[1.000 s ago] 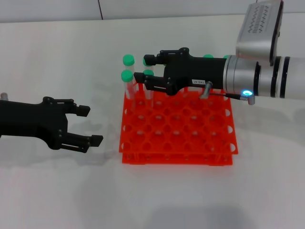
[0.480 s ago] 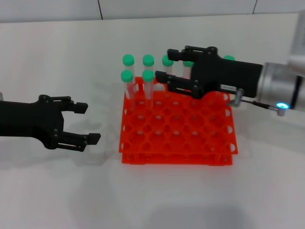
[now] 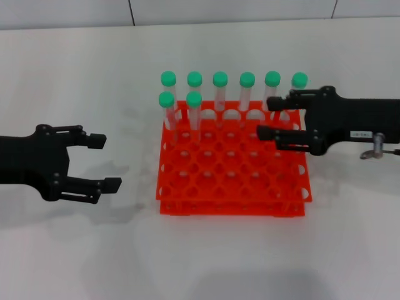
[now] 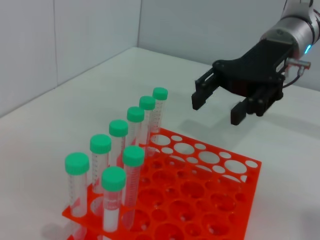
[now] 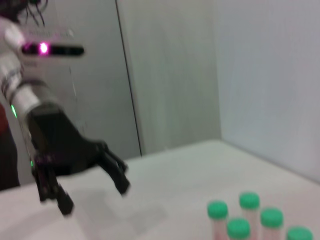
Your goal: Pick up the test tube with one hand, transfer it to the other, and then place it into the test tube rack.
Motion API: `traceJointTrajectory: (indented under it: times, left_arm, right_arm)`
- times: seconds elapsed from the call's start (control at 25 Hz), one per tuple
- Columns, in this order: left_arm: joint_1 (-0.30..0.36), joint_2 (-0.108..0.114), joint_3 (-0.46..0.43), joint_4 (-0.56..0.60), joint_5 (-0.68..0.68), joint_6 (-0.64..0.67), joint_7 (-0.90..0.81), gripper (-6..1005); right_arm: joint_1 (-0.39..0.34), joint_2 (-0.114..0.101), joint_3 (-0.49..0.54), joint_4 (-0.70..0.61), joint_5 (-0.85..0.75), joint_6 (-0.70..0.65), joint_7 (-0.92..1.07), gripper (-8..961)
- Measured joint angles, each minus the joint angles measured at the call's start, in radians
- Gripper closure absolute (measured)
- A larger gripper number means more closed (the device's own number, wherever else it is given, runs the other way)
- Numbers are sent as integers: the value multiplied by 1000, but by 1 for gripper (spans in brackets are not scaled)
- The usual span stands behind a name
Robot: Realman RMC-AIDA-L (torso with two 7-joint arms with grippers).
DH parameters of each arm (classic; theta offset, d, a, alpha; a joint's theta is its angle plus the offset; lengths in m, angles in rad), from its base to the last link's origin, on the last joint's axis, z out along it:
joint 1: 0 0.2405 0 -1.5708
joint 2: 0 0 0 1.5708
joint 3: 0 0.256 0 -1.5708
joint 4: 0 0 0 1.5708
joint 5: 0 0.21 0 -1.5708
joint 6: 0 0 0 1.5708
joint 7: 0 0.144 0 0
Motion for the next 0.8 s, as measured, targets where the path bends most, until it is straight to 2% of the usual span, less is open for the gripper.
traceJointTrajectory:
  times: [0.2, 0.8]
  left_arm:
    - [26, -5, 0, 24, -4, 3, 7, 106]
    - [34, -8, 0, 24, -20, 6, 11, 105]
  right_arm:
    - [3, 2, 41, -44, -102, -22, 35, 361]
    - [28, 4, 43, -99, -183, -14, 61, 361]
